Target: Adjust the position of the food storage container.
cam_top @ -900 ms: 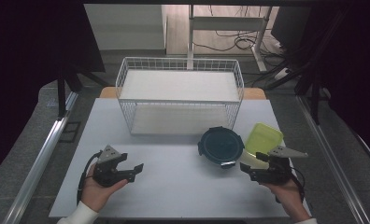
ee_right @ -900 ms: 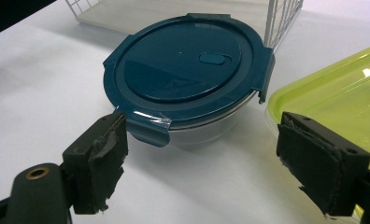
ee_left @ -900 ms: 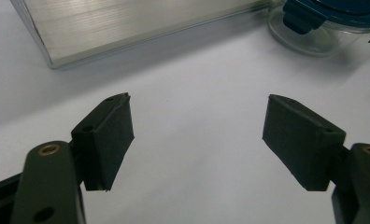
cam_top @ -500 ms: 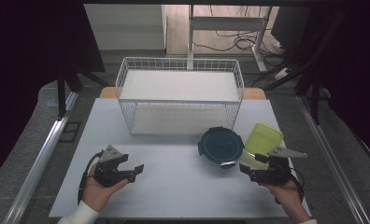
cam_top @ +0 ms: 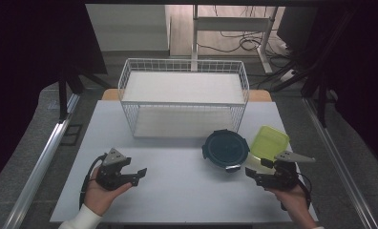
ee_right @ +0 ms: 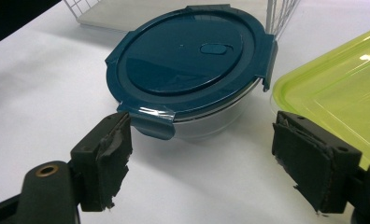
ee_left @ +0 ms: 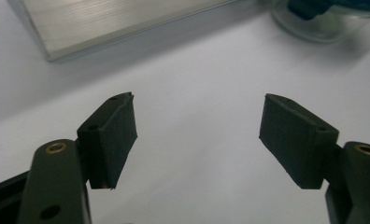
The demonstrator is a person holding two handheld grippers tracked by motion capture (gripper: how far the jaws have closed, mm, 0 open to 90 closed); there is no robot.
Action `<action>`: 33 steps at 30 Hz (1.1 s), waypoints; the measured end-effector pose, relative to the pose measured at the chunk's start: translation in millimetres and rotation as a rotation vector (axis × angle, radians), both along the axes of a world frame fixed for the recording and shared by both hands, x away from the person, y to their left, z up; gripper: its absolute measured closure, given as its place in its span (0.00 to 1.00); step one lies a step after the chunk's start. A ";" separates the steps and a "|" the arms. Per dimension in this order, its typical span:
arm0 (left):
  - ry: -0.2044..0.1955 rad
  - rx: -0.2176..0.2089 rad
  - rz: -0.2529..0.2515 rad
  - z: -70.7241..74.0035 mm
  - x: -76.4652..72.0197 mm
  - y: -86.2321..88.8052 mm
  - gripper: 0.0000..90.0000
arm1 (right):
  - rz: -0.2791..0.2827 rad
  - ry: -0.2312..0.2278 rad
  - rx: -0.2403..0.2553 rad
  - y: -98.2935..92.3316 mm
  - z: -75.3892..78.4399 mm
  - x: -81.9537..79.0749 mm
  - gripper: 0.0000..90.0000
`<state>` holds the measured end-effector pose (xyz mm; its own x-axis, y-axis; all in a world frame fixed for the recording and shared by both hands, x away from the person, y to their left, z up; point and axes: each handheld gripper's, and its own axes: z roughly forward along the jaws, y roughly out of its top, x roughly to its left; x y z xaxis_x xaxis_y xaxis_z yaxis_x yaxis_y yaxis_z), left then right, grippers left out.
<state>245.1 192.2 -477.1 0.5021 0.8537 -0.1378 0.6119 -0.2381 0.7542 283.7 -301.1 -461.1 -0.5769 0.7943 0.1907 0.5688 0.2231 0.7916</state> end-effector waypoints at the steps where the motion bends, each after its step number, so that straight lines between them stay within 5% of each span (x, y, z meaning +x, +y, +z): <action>1: 0.004 -0.007 0.002 -0.1 0.5 1.0 0.30 | 0.001 0.003 -0.002 0.3 -0.4 0.9 0.22; 13: 0.011 -0.015 -0.009 0.1 -2.3 0.9 0.29 | -0.003 0.017 -0.020 3.7 7.5 3.4 0.26; 24: 0.024 -0.033 -0.011 -0.6 -0.7 3.7 0.28 | -0.032 0.071 -0.088 13.6 31.9 40.2 0.32; 33: 0.043 -0.064 -0.019 -1.5 0.3 2.2 0.28 | -0.024 0.095 -0.128 15.8 40.3 58.4 0.52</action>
